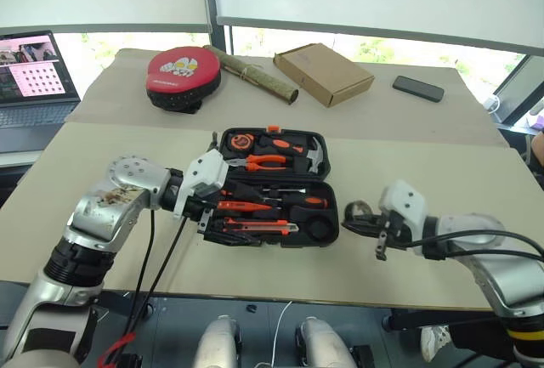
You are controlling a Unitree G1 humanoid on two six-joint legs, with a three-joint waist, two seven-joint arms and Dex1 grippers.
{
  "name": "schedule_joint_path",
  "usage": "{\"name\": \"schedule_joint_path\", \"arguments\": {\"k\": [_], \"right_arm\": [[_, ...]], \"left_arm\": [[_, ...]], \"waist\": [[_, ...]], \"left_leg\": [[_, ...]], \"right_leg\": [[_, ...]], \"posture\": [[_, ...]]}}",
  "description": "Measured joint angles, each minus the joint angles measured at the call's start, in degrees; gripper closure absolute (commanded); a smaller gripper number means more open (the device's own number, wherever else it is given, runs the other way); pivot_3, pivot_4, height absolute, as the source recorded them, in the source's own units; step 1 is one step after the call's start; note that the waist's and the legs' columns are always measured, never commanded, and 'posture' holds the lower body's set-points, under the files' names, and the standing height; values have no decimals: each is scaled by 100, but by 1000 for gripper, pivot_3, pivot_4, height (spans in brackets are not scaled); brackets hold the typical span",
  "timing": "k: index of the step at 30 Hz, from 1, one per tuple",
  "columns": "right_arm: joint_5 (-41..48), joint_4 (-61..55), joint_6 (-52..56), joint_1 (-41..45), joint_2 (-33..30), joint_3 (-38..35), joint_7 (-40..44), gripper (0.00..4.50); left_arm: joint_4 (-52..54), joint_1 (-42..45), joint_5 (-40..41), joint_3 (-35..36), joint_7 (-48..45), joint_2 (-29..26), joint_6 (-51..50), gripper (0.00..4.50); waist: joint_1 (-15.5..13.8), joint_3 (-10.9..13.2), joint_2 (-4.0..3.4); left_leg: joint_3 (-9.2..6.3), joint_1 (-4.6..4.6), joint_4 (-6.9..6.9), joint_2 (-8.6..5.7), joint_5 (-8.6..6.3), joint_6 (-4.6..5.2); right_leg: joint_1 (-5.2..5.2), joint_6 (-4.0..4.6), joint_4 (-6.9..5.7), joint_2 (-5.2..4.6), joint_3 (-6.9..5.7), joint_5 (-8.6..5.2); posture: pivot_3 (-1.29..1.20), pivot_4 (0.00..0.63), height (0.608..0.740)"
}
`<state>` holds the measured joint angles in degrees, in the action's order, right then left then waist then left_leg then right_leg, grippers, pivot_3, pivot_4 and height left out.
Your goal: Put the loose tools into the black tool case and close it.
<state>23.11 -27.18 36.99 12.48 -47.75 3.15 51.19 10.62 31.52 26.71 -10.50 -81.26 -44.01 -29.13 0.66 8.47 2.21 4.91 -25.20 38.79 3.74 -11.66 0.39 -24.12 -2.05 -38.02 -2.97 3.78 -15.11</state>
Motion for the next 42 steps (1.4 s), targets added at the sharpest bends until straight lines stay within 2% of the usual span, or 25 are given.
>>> {"name": "schedule_joint_path", "arguments": {"k": [5, 9, 10, 11, 21, 22, 26, 29, 32, 33, 38, 39, 40, 42], "right_arm": [[-210, -32, 196, 419, 57, 902, 92, 4436], [-433, 210, 230, 671, 72, 1178, 110, 4436], [-450, 225, 231, 689, 73, 1190, 117, 3687], [-463, 233, 242, 710, 80, 1207, 122, 3601], [-424, -208, 498, 737, 0, 1305, 292, 222], [-394, -267, 526, 737, -1, 1299, 298, 49], [-60, -420, 810, 740, -85, 763, 293, 49], [187, -300, 952, 696, -270, 16, 268, 796], [241, 99, 954, 504, -392, -411, 250, 1825], [230, 268, 933, 477, -394, -437, 235, 2245], [-273, 1616, 267, 616, -307, -244, 161, 3932], [-363, 1786, 135, 671, -281, -163, 180, 4253], [-503, 2058, -103, 799, -193, -9, 240, 4452], [-713, 2391, -397, 996, -64, 240, 316, 4452]], "left_arm": [[28, -20, -13, -43, 32, -2, 33, 0], [35, -19, -21, -47, 99, 3, 39, 0], [35, -19, -22, -47, 113, 3, 39, 0], [36, -19, -23, -47, 131, 3, 39, 0], [40, -7, -62, -47, 195, 7, 57, 0], [16, -6, -73, -47, 197, 7, 68, 0], [-156, -4, -190, -18, 322, -3, 100, 0], [-663, -43, -291, 274, 609, -96, 171, 742], [-1339, -134, -449, 709, 922, -270, 293, 1868], [-1509, -161, -498, 809, 1002, -315, 364, 2362], [-2489, -188, -859, 1154, 1580, -337, 560, 4222], [-2579, -191, -938, 1138, 1627, -337, 608, 4500], [-2675, -191, -1106, 1053, 1677, -330, 753, 4500], [-2721, -189, -1276, 901, 1682, -269, 889, 4500]], "waist": [[-41, 1, 1], [-48, 1, 1], [-50, 1, 1], [-49, 1, 1], [-53, 1, 1], [-53, 1, 1], [-62, 1, 1], [-66, 1, 2], [-59, 2, 5], [-52, 3, 5], [-39, 3, 4], [-35, 4, 4], [-36, 4, 4], [-41, 4, 4]], "left_leg": [[5, -3, 2, -4, 0, 0], [7, -3, 4, -3, 0, 0], [7, -3, 3, -3, 0, 0], [7, -3, 2, -2, 0, 0], [6, -3, 2, -2, 0, 0], [6, -3, 2, -2, 0, 0], [6, -3, 3, -3, 0, 0], [6, -2, 2, -1, 0, 0], [6, -2, 0, -1, 0, 0], [8, -2, -2, -1, 0, 0], [13, -2, 0, -2, 0, 0], [15, -3, -1, -1, 0, 0], [15, -3, -2, -1, 0, 0], [16, -4, -2, -1, 0, 0]], "right_leg": [[-2, -1, 2, -6, 0, 0], [-3, -1, 1, -6, 0, 0], [-4, 0, 1, -5, 0, 0], [-3, 0, 1, -4, 0, 0], [-3, 0, 1, -4, -2, 0], [-3, 0, 1, -4, -2, 0], [-2, 0, 1, -6, -2, 0], [-3, 0, 1, -5, -2, 0], [-5, 1, 2, -5, -3, 0], [-4, 1, 3, -6, -3, 0], [-7, 1, 1, -6, -3, 1], [-9, 1, 1, -6, -2, 1], [-8, 1, 2, -6, -2, 1], [-7, 1, 1, -6, -2, 1]], "posture": [[0, 150, 740], [0, 150, 740], [0, 150, 740], [0, 150, 740], [0, 150, 740], [0, 150, 740], [0, 150, 740], [0, 150, 740], [0, 150, 740], [0, 150, 740], [0, 150, 740], [0, 150, 740], [0, 150, 740], [0, 150, 740]]}}
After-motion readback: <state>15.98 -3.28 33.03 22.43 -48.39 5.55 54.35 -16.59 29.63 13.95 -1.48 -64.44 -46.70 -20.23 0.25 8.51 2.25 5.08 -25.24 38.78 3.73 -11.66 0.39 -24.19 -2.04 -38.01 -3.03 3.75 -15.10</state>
